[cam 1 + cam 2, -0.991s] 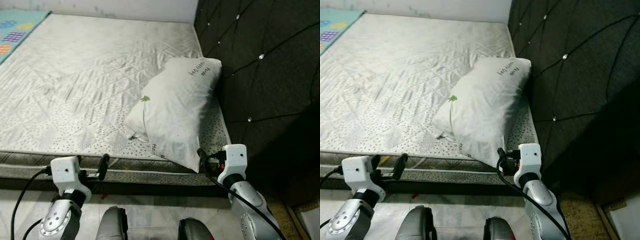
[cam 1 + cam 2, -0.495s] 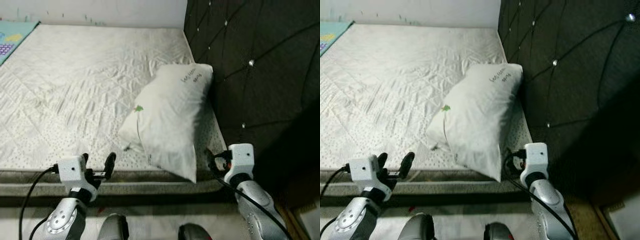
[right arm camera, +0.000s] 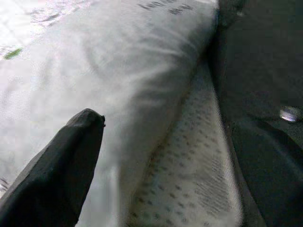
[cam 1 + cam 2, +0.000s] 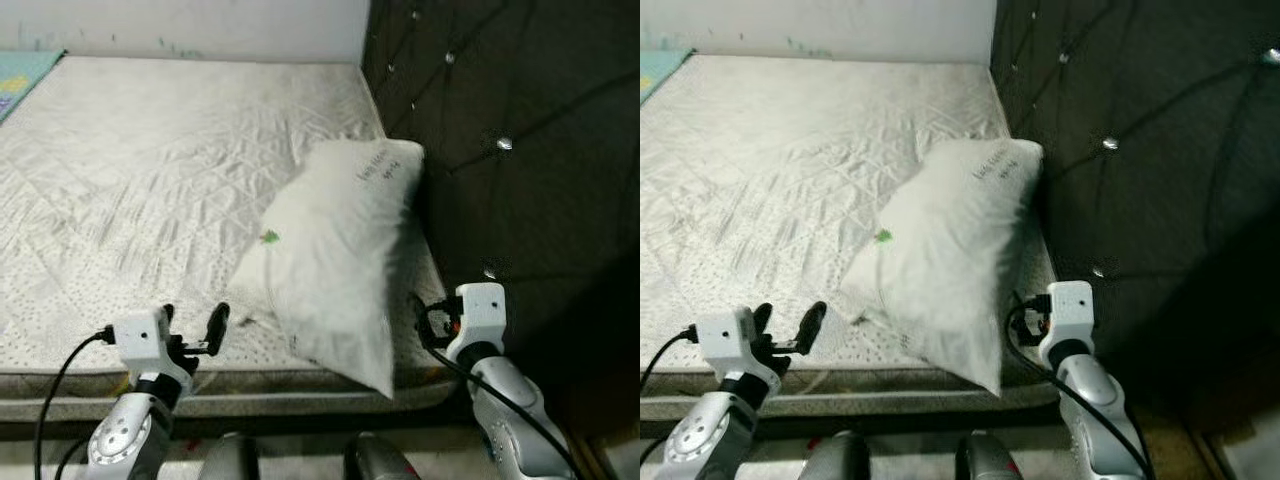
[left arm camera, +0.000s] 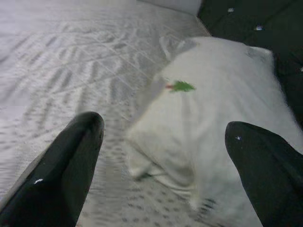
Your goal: Clean up the room
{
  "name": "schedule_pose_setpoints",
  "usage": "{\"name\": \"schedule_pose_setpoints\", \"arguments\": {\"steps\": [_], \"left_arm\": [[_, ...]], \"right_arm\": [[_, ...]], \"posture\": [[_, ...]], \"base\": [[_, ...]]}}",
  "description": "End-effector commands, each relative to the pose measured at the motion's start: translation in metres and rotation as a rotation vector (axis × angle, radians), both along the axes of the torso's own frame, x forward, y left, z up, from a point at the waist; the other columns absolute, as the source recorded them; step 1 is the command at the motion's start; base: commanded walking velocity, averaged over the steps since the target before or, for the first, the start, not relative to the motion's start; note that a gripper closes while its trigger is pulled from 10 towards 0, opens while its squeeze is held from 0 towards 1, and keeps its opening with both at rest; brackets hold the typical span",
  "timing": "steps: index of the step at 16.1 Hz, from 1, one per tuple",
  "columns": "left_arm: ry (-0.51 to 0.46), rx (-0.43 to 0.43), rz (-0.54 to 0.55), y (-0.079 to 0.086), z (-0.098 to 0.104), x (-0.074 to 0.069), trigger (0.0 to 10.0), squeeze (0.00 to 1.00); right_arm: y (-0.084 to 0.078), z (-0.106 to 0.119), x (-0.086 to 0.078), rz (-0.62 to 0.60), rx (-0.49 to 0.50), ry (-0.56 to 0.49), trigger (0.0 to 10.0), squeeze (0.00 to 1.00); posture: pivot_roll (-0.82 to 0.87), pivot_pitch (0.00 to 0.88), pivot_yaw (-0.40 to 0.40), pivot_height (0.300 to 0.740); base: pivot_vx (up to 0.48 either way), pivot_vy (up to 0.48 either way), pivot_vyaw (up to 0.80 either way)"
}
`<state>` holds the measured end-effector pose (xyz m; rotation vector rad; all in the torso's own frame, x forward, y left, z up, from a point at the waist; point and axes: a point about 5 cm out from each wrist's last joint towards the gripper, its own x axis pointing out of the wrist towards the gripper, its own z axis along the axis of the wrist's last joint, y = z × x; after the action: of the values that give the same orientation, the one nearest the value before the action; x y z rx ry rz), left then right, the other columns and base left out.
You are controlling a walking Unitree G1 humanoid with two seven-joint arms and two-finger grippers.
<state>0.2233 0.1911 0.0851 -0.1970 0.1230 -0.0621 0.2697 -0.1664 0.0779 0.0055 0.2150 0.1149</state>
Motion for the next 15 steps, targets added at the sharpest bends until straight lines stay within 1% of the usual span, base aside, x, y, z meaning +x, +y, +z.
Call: {"name": "schedule_pose_setpoints", "arguments": {"steps": [1, 2, 7, 8, 12, 13, 15], "left_arm": [[0.005, 0.004, 0.009, 0.0037, -0.0005, -0.0011, 10.0, 0.0], [0.008, 0.005, 0.013, 0.004, -0.0009, -0.0009, 10.0, 0.0], [0.02, 0.005, 0.016, 0.0037, -0.0034, -0.0012, 10.0, 0.0], [0.023, 0.003, 0.017, 0.0036, -0.0038, -0.0017, 10.0, 0.0], [0.034, -0.012, 0.022, 0.0031, -0.0054, -0.0034, 10.0, 0.0], [0.035, -0.016, 0.026, 0.0032, -0.0055, -0.0044, 10.0, 0.0], [0.037, -0.019, 0.028, 0.0033, -0.0054, -0.0056, 10.0, 0.0]], "right_arm": [[0.0033, 0.001, 0.0009, 0.011, 0.003, -0.006, 10.0, 0.0], [0.0031, 0.001, 0.0011, 0.011, 0.002, -0.006, 10.0, 0.0], [0.0039, 0.0011, 0.0004, 0.037, 0.006, -0.007, 10.0, 0.0], [0.0044, 0.0013, -0.0003, 0.048, 0.005, -0.008, 10.0, 0.0], [0.0055, 0.0024, -0.003, 0.061, 0.012, -0.013, 10.0, 0.0], [0.0064, 0.0063, -0.0029, 0.072, 0.017, -0.043, 10.0, 0.0], [0.0096, 0.0082, -0.0045, 0.094, 0.025, -0.052, 10.0, 0.0]], "posture": [[-0.11, 0.128, -0.043, 0.655], [-0.11, 0.126, -0.044, 0.655], [-0.11, 0.123, -0.046, 0.655], [-0.11, 0.125, -0.047, 0.65], [-0.11, 0.138, -0.049, 0.605], [-0.11, 0.139, -0.049, 0.6], [-0.11, 0.142, -0.049, 0.6]], "base": [[0.349, 0.0, 0.0], [0.255, 0.0, 0.0], [0.0, 0.0, 0.0], [0.0, 0.0, 0.0], [0.0, 0.0, 0.0], [0.0, 0.0, 0.0], [0.0, 0.0, 0.0]]}}
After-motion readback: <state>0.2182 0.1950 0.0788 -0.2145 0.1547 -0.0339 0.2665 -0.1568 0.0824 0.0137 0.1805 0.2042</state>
